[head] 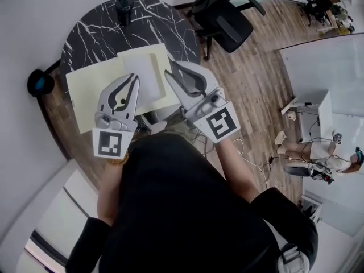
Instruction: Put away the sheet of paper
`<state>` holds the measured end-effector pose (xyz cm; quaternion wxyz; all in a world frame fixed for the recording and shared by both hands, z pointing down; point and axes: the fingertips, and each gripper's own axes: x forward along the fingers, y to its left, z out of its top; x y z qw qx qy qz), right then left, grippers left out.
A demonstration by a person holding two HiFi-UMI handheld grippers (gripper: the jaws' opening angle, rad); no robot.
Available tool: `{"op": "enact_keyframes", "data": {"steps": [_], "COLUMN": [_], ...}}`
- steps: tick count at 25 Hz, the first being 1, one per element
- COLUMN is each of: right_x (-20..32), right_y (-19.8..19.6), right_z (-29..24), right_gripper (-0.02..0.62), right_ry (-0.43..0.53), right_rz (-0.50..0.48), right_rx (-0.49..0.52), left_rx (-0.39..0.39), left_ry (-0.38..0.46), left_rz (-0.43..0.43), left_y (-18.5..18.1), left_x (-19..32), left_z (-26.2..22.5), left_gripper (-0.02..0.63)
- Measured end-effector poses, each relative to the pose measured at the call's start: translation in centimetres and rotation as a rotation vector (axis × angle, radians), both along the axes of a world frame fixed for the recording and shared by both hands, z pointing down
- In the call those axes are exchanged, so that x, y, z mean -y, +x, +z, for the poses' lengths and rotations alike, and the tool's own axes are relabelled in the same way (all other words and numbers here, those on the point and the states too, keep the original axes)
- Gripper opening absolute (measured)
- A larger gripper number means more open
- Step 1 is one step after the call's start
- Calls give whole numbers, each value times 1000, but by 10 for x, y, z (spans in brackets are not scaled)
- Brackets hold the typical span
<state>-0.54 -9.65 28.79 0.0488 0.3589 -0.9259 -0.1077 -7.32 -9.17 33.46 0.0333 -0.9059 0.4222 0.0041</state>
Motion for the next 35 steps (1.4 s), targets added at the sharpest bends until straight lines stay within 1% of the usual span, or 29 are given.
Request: {"op": "enact_keyframes", "data": {"steps": [1, 2, 3, 6, 12, 14, 16, 18, 20, 23, 26, 28, 31, 35], "right_x": [-1, -3, -4, -4, -6, -5, -5, -5, -2, -1, -10, -10, -10, -13], "right_y": [2, 4, 6, 10, 17, 21, 24, 27, 29, 29, 26, 27, 27, 27], "right_z": [1, 4, 7, 13, 20, 20, 23, 27, 28, 29, 32, 30, 30, 31], "right_gripper": [36, 9, 3, 0, 0, -1, 0, 0, 0, 0, 0, 0, 0, 0], "right_ry": [-2, -11, -24, -52, -72, -70, -72, -82, -82, -72, -101, -100, -89, -91], "right_rz": [0, -1, -2, -2, 0, 5, 8, 11, 14, 8, 5, -1, -7, -14], "right_rx": [0, -3, -8, -8, -7, -11, -21, -36, -34, -16, -6, -20, -14, 0], "left_rx": [-3, 0, 10, 27, 51, 51, 42, 25, 15, -6, 23, 12, -4, -6], "left_ry": [2, 3, 9, 22, -51, -54, -39, -52, -67, -59, -62, -57, -39, -64], "left_rz": [6, 14, 23, 46, 53, 55, 56, 53, 51, 40, 41, 40, 30, 4], "left_y": [3, 6, 9, 16, 24, 26, 28, 29, 29, 28, 27, 30, 30, 22], "left_x": [-3, -7, -10, -9, -11, -11, -12, -12, -11, -11, -19, -18, -19, -24], "left_z": [-1, -2, -3, -2, 17, 17, 15, 17, 20, 21, 23, 20, 18, 23], "left_gripper": [35, 35, 34, 34, 35, 35, 35, 35, 35, 35, 35, 35, 35, 35]}}
